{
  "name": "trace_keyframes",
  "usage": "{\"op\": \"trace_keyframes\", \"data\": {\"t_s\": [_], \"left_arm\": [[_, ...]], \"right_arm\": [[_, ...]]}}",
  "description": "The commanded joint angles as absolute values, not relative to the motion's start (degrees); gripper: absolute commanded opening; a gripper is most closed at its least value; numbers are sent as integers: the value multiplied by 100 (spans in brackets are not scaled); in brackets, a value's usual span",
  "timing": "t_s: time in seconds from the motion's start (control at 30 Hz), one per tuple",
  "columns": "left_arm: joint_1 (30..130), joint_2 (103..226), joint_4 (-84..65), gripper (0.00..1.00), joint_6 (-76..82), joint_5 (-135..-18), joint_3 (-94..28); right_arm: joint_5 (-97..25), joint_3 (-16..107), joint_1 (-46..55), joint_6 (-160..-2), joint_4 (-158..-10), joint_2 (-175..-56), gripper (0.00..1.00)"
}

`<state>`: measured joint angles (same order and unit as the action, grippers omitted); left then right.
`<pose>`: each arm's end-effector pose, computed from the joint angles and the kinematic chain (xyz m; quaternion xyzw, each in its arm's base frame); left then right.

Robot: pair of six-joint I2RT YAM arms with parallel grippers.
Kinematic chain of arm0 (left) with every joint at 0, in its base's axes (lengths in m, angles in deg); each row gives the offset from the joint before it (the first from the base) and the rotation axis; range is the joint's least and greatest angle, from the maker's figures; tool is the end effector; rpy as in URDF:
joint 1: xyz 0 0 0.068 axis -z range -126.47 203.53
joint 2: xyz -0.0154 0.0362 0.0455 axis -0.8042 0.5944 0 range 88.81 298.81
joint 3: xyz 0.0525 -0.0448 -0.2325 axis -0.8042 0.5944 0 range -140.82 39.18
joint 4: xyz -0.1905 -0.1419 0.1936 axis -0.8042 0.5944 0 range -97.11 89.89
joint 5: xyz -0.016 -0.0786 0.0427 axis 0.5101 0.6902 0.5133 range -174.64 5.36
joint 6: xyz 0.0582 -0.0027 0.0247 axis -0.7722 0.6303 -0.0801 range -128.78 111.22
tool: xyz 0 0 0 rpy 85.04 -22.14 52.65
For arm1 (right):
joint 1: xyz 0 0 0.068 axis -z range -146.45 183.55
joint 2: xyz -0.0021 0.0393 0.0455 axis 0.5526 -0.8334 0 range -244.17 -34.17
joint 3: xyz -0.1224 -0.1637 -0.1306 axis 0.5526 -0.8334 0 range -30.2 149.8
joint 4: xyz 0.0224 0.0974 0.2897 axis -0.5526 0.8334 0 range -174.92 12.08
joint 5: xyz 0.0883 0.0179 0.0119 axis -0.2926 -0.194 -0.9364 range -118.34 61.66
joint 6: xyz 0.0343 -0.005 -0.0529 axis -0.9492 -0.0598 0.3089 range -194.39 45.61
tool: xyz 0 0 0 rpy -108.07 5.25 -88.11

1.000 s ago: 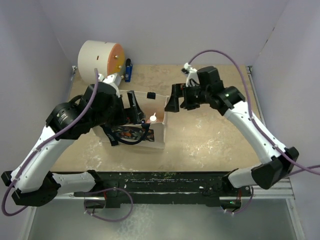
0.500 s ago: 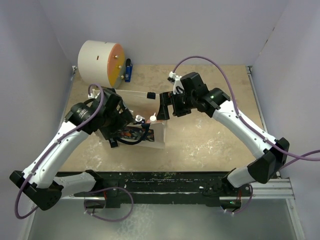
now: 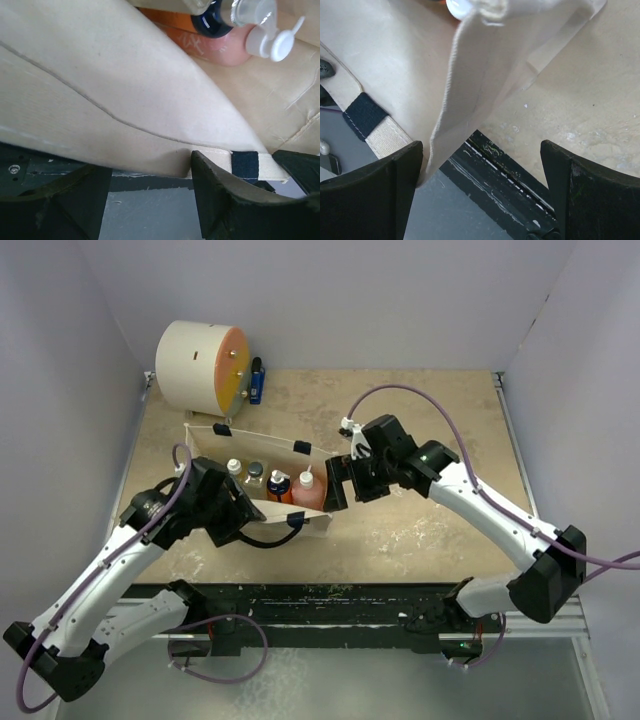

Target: Take the personal care products out of the canvas bag

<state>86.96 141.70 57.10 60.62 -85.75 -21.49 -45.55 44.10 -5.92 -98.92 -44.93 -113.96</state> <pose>0.1918 -0.1254 0.2959 -0.2982 0.9097 -0.2200 0.1874 0.2689 0.2400 0.2882 -0.1751 0.8999 0.3159 0.2442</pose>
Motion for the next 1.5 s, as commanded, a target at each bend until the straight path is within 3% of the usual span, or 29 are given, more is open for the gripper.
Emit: {"op": "trace_keyframes", "data": {"t_s": [0.0,0.1,0.3,0.53,0.8,1.1,1.27,1.47], "left_arm": [[8674,13809,5573,61,6004,-8177,-1579],[8674,13592,5497,56,5986,-7891,-1249],[8675,13456,5298,55,5963,-7760,-783],[8675,13700,5043,55,5739,-7720,-760],[8676,13906,5010,57,5105,-7418,-895],[8671,13919,4934,57,4860,-7168,-967],[8671,13822,5066,59,4672,-7257,-1318],[8674,13694,5374,70,4800,-7393,-1976]], "right_arm": [[-4416,3946,-574,-9890,-4573,-11133,100],[-4373,3600,-574,-9929,-4689,-11039,100],[-4074,2973,-574,-10001,-5034,-10874,100],[-3438,3169,-594,-9802,-4920,-10896,100],[-2949,4863,-958,-9483,-3921,-10832,100],[-2695,7425,-1805,-9465,-3480,-12002,97],[-3741,7294,-1918,-9405,-4115,-12490,78],[-3756,6078,-1972,-9742,-4870,-12262,67]]}}
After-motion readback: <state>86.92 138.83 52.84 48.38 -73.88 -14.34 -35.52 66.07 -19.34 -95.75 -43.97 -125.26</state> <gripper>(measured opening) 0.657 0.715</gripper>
